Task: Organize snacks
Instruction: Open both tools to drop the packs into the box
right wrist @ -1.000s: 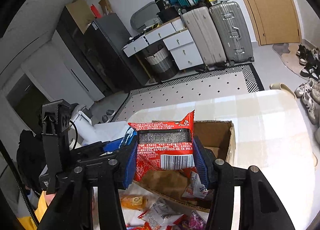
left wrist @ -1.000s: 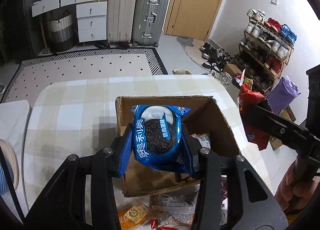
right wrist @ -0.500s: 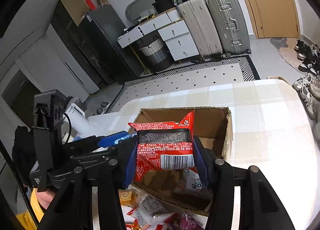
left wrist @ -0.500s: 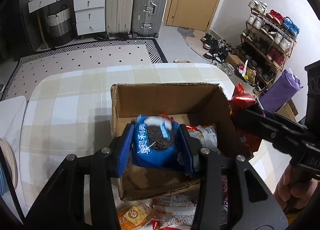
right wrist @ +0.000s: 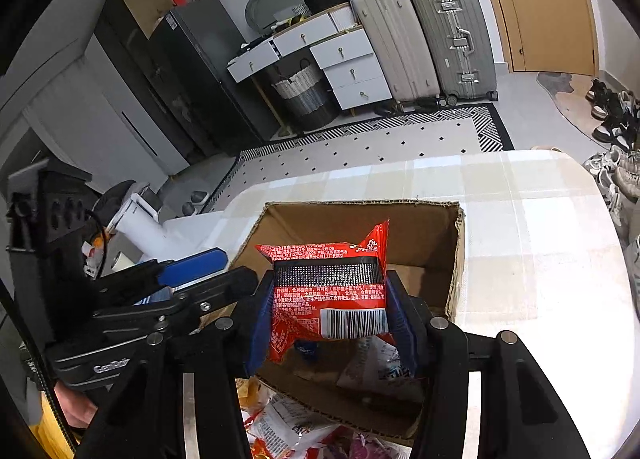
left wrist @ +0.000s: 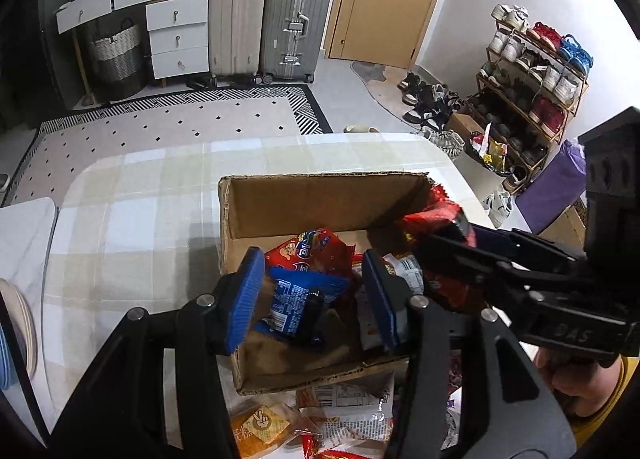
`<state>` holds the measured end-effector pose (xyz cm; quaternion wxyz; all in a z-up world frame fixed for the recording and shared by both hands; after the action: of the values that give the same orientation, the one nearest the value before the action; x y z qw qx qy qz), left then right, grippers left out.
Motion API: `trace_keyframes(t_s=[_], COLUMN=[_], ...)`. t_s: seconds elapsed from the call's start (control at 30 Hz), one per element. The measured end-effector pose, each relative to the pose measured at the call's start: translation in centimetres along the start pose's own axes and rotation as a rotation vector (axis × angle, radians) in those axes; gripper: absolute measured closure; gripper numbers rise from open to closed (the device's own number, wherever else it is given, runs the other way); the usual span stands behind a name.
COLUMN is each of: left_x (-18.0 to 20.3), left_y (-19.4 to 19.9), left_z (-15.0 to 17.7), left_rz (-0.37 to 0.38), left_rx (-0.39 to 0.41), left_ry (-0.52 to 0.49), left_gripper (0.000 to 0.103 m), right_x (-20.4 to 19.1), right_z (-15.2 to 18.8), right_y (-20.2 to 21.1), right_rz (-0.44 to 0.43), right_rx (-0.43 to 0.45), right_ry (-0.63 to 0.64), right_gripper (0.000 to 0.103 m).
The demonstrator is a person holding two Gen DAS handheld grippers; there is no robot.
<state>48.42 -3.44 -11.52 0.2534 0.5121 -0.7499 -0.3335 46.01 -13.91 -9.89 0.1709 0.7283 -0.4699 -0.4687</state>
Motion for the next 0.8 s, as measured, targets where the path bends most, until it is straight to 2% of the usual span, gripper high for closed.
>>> trace_keyframes(t_s=[0.17, 0.33, 0.43, 0.57, 0.8], left_x=[0.2, 0.2, 0.2, 0.6, 1.1], left_y=[0.8, 1.3, 1.9, 2.9, 5.1], left_z=[0.3, 0.7, 0.6, 0.6, 0.6], left_rz=[-0.004, -0.003, -0.012, -0.013, -0.023], left_rx=[-0.004, -0.008, -0.006, 0.005, 0.022], left_ry=[-0.007, 0.003, -0.004, -0.014, -0.022], left_gripper=[0.045, 0.042, 0.033, 0.03, 0.027], right_x=[0.3, 0.4, 0.0, -0.2, -1.6], right_z=[0.0, 0.4, 0.4, 0.1, -0.4], right_y=[-0.4, -0.5, 0.0, 0.6, 3.5], right_rz=[0.035, 0.039, 0.05, 0.06, 0.024], right_rx=[-0.003, -0.013, 0.005, 0.022, 0.074], right_ry=[0.007, 0.01, 0.031, 0.047, 0.046], right_gripper=[0.049, 0.048, 0.043, 0.041, 0.041])
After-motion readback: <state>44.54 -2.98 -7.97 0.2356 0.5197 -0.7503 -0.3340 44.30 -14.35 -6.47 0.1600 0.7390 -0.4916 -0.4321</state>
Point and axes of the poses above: each gripper's, at about its wrist camera, not at the fingertips, and y roughly against the way its jaws point, x to its right, z to its underside, the point moved 8 cm from there along -y, roughly the way its jaws point, and after that the axes turned 12 degrees about -y, right-handed, at the moved point
